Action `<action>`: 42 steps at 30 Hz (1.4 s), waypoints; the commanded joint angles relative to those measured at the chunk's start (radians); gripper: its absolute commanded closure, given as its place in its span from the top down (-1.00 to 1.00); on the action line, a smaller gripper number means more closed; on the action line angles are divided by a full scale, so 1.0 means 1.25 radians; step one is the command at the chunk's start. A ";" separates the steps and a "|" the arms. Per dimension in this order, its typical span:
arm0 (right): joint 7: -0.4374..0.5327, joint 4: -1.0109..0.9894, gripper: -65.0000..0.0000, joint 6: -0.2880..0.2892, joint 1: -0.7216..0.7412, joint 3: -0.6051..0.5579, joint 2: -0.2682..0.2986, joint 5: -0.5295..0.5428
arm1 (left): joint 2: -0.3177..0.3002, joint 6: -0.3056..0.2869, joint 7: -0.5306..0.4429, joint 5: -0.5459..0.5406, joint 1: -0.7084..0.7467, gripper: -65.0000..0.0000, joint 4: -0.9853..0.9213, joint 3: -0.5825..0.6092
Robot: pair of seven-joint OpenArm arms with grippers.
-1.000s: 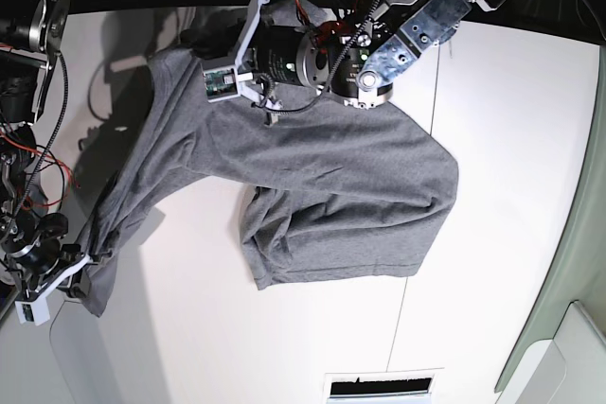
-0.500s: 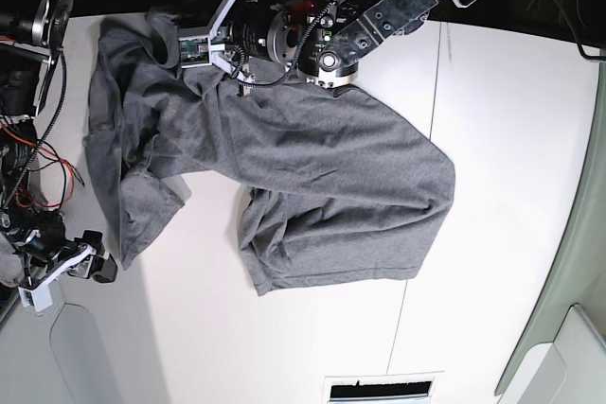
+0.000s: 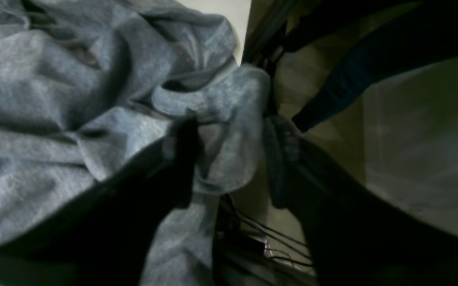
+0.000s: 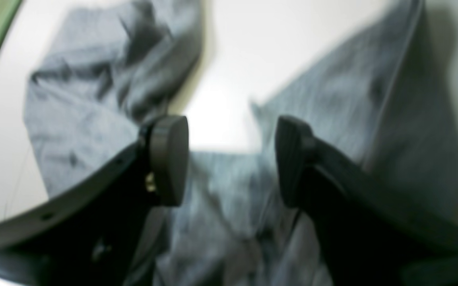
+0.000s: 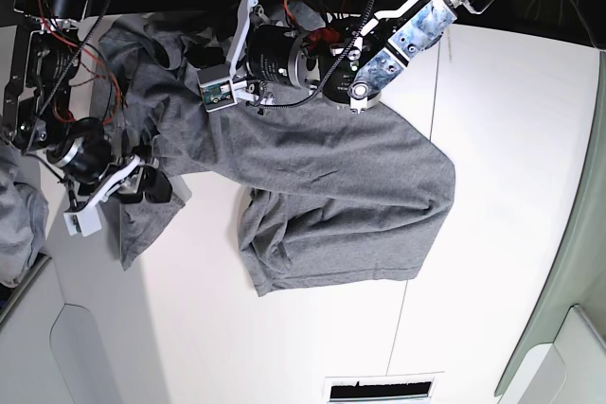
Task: Layout the t-shirt on the table in an organized manner, then fold the t-shirt properly
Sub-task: 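Drag the grasped shirt with the left gripper back across the table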
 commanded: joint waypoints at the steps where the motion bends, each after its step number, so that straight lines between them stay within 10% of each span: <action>1: 0.013 0.015 0.05 0.004 -0.005 0.004 0.004 0.016 | 0.003 -0.008 -0.005 -0.036 -0.009 -0.02 0.015 -0.002; 7: 0.028 0.065 -0.03 0.002 -0.093 0.016 -0.002 0.027 | -0.023 -0.008 0.078 -0.178 -0.007 -0.02 0.107 -0.047; 13: 0.036 0.132 -1.00 0.003 -0.146 0.068 -0.012 0.019 | -0.067 -0.008 0.043 -0.150 -0.011 -0.03 0.157 -0.254; 23: 0.036 0.094 -1.00 0.006 -0.158 0.066 -0.012 -0.021 | -0.065 0.026 -0.187 0.122 -0.171 -0.95 -0.171 -0.454; 34: 0.049 0.079 -1.00 0.017 -0.196 0.048 -0.018 -0.102 | 0.001 0.196 -0.304 0.262 -0.374 -0.97 -0.769 -0.454; 42: 0.123 -0.021 -1.00 0.016 -0.219 0.048 0.044 -0.138 | -0.112 0.193 -0.180 0.183 -0.388 -0.97 -0.805 -0.454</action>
